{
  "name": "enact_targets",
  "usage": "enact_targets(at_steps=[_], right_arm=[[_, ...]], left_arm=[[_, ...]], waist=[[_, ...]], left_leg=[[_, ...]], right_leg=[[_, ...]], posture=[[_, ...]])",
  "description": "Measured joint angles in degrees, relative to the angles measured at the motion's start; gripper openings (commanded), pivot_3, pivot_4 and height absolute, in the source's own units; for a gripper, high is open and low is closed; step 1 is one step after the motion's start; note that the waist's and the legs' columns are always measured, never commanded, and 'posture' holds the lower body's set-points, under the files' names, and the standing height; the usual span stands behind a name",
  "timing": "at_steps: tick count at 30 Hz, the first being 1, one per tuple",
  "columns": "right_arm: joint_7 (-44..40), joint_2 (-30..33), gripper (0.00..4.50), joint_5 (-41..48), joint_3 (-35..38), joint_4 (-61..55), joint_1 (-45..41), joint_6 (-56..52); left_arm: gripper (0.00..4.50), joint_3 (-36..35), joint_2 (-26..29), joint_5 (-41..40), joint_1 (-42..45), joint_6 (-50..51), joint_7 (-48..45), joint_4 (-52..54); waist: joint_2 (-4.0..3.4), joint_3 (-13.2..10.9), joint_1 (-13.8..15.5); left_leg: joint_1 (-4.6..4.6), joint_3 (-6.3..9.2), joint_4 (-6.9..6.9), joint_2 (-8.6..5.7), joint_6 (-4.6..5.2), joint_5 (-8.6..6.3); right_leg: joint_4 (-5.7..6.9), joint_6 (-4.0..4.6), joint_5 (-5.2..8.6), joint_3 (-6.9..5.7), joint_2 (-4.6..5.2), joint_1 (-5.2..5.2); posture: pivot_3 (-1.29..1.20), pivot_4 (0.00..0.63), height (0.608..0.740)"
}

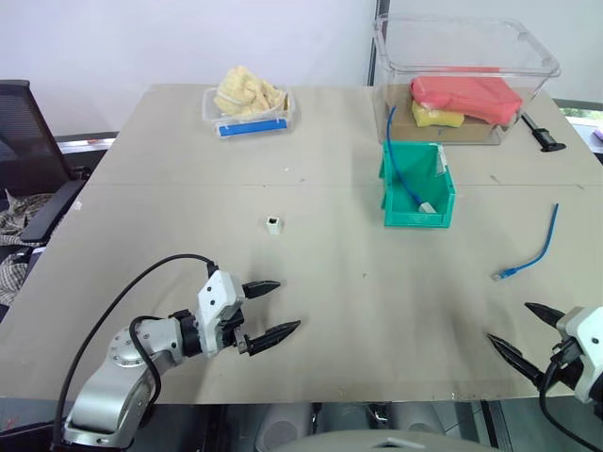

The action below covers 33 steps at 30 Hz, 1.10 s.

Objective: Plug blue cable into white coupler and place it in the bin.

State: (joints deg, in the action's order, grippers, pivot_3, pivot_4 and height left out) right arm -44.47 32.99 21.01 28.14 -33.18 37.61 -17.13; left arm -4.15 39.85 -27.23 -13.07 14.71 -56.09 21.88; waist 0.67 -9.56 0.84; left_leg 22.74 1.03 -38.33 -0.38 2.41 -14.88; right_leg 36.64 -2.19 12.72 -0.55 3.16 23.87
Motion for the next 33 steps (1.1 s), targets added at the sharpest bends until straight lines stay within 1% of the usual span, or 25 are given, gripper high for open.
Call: enact_targets(at_steps=[2, 3, 4, 5, 7, 10, 14, 16, 17, 18, 19, 21, 24, 28, 33], right_arm=[[0.2, 0.3, 4.5, -0.1, 0.0, -0.3, -0.5, -0.5], [0.4, 1.6, 4.5, -0.3, -0.1, -1.0, -0.9, -1.7], [0.4, 3.5, 4.5, -0.4, -0.1, -1.9, -1.5, -3.1], [-0.2, 6.9, 4.5, -0.4, -0.1, -3.5, -2.2, -5.1], [-1.4, 10.7, 4.5, 0.4, 0.0, -6.0, -4.1, -7.6], [-2.8, 15.4, 4.5, 1.9, 0.3, -6.6, -7.1, -11.9], [-9.2, 28.8, 4.5, 0.9, -0.4, -2.7, -13.2, -14.3], [-12.2, 33.4, 4.5, -0.6, -3.0, 1.6, -17.7, -12.9], [-13.9, 35.5, 4.26, -1.4, -5.3, 4.8, -21.1, -11.5], [-14.8, 36.2, 3.97, -1.9, -6.6, 6.6, -22.8, -10.6], [-16.3, 37.2, 3.63, -2.9, -9.3, 9.5, -25.7, -9.0], [-18.5, 38.7, 2.67, -5.1, -13.8, 13.9, -29.5, -5.5], [-21.0, 39.3, 2.67, -11.8, -22.8, 23.9, -37.8, 2.7], [-23.9, 38.0, 2.67, -18.3, -31.3, 34.1, -46.5, 10.9], [-26.1, 35.5, 2.67, -24.0, -37.3, 42.6, -54.1, 18.1]], left_arm=[[4.46, 0.0, 0.0, -0.6, 0.4, 1.0, 0.1, 0.1], [4.46, 0.0, 0.0, -2.0, 1.6, 2.8, 0.4, 0.5], [4.46, 0.0, 0.0, -3.4, 3.0, 4.6, 0.9, 1.5], [4.46, 0.0, 0.0, -5.6, 5.3, 7.1, 1.5, 3.5], [4.46, -0.1, 0.1, -8.5, 8.1, 9.7, 2.0, 6.3], [4.46, 0.1, 0.7, -10.1, 10.0, 11.6, 1.9, 7.2], [4.46, 2.9, 2.7, -8.3, 11.5, 9.7, -2.0, 8.5], [4.46, 4.2, 2.8, -7.7, 12.4, 9.0, -3.0, 8.9], [4.5, 5.0, 2.7, -7.6, 13.2, 8.8, -3.2, 9.1], [4.5, 5.1, 2.7, -7.6, 13.5, 8.6, -3.5, 9.2], [4.5, 5.4, 2.6, -7.5, 13.7, 8.6, -3.5, 9.2], [4.5, 6.1, 2.5, -7.0, 14.2, 8.5, -3.4, 9.4], [4.5, 6.9, 1.4, -6.6, 15.4, 8.6, -2.4, 9.6], [4.5, 7.2, 1.1, -6.4, 15.2, 8.6, -1.3, 10.8], [4.5, 7.1, 1.1, -6.2, 14.7, 8.6, -0.4, 11.5]], waist=[[0.0, 0.0, 0.0], [-0.04, 0.0, 0.0], [-0.05, 0.0, 0.0], [-0.04, 0.0, 0.0], [0.03, 0.0, 0.0], [0.01, 0.0, -0.1], [0.03, 0.0, 0.0], [0.09, 0.0, 0.0], [0.11, -0.1, 0.0], [0.13, -0.1, 0.0], [0.17, -0.1, 0.0], [0.14, -0.1, 0.0], [0.13, -0.1, -0.1], [0.14, -0.1, -0.2], [0.11, -0.2, -0.2]], left_leg=[[0.0, 0.0, 0.0, 0.0, 0.0, 0.0], [0.0, -0.01, -0.01, 0.0, 0.0, 0.0], [0.01, -0.03, -0.05, 0.0, 0.0, 0.0], [-0.01, -0.05, -0.09, 0.0, 0.01, 0.0], [-0.08, -0.05, -0.09, -0.01, 0.01, 0.0], [-0.08, -0.12, -0.05, -0.01, 0.01, 0.0], [-0.11, -0.38, -0.04, -0.02, 0.02, 0.0], [-0.13, -0.44, -0.07, -0.03, 0.04, 0.0], [-0.12, -0.47, -0.08, -0.03, 0.05, 0.0], [-0.11, -0.45, -0.08, -0.03, 0.05, -0.01], [-0.12, -0.46, -0.08, -0.02, 0.06, -0.01], [-0.08, -0.46, -0.07, -0.03, 0.07, -0.02], [-0.08, -0.54, -0.07, -0.04, 0.09, -0.03], [-0.1, -0.56, -0.07, -0.03, 0.1, -0.04], [-0.14, -0.58, -0.07, -0.03, 0.1, -0.03]], right_leg=[[0.0, 0.0, 0.0, 0.0, 0.0, 0.0], [0.01, 0.0, 0.0, 0.0, 0.0, 0.0], [0.02, 0.0, -0.01, 0.0, 0.0, 0.0], [0.02, 0.0, -0.01, 0.0, 0.01, -0.03], [0.02, -0.01, -0.02, -0.05, -0.01, -0.11], [0.02, 0.0, -0.02, -0.03, -0.1, -0.09], [0.01, 0.01, -0.02, -0.04, -0.3, -0.06], [-0.01, 0.0, -0.02, -0.01, -0.3, -0.07], [-0.02, 0.0, -0.02, 0.02, -0.28, -0.06], [-0.02, 0.0, -0.02, 0.01, -0.24, -0.06], [-0.02, 0.0, -0.02, 0.01, -0.25, -0.06], [-0.01, 0.09, -0.07, 0.01, -0.27, -0.03], [-0.03, 0.23, -0.16, 0.06, -0.3, -0.02], [-0.02, 0.23, -0.17, 0.09, -0.31, -0.01], [0.03, 0.25, -0.18, 0.11, -0.33, -0.01]], posture=[[0.0, 0.15, 0.74], [0.0, 0.15, 0.74], [0.0, 0.15, 0.74], [0.0, 0.15, 0.74], [0.0, 0.15, 0.74], [0.0, 0.15, 0.74], [0.0, 0.15, 0.74], [0.0, 0.15, 0.74], [0.0, 0.15, 0.74], [0.0, 0.15, 0.74], [0.0, 0.15, 0.74], [0.0, 0.15, 0.74], [0.0, 0.15, 0.74], [0.0, 0.15, 0.74], [0.0, 0.15, 0.74]])
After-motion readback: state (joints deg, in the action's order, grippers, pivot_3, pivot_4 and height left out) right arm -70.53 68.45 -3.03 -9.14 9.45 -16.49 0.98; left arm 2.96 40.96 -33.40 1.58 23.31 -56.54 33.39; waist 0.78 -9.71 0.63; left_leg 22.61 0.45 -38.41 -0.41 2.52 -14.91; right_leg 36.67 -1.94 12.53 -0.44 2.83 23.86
